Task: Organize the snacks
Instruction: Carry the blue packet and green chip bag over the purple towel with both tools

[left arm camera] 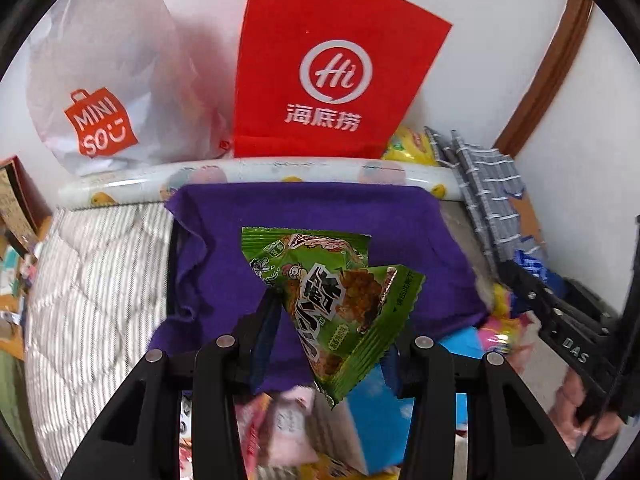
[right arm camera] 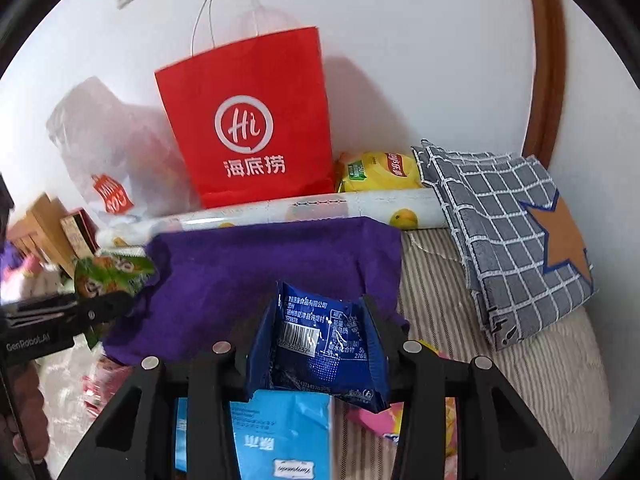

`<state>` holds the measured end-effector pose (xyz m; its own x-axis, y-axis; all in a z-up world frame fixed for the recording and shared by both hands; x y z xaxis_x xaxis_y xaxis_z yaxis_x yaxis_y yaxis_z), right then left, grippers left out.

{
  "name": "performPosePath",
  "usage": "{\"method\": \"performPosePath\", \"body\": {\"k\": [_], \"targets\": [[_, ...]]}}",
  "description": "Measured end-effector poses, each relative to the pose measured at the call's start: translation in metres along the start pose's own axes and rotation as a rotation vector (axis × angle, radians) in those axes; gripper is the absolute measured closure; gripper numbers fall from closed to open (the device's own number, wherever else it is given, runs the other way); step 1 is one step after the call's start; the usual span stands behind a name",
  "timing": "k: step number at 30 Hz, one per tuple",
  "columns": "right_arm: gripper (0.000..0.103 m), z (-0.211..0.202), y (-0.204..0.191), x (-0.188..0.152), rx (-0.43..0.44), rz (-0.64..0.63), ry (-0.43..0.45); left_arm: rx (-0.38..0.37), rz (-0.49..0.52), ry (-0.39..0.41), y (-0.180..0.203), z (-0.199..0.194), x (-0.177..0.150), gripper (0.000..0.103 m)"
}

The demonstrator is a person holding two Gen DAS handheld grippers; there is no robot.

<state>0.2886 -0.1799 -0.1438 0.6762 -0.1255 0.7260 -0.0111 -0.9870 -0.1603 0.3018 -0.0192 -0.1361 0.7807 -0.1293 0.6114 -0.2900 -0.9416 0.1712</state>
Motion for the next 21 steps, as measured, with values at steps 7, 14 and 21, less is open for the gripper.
{"method": "performPosePath", "body": {"k": [7,14,21], "targets": [[0.063,0.017,-0.014,0.009,-0.006,-0.062,0.022,0.029,0.078,-0.042,-0.003,0.016,0.002,0.058],[0.063,0.046,0.006,0.003,0.01,0.006,-0.033,0.071,0.048,-0.037,-0.022,0.03,0.012,0.058],[0.063,0.07,0.023,0.011,0.016,0.039,-0.066,0.078,0.024,-0.066,-0.035,0.056,0.02,0.058]]}}
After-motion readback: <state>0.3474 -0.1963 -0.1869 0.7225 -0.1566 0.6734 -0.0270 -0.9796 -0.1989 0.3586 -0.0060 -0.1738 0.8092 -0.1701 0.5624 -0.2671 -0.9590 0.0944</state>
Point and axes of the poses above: each gripper's, at about its wrist camera, not at the fingertips, and z roughly the way its jaws point, y to its right, x to its top, the point moved 7 cm from there along z, roughly the way its jaws point, and after that the axes turned 6 degrees about z, right-handed, at the moved point
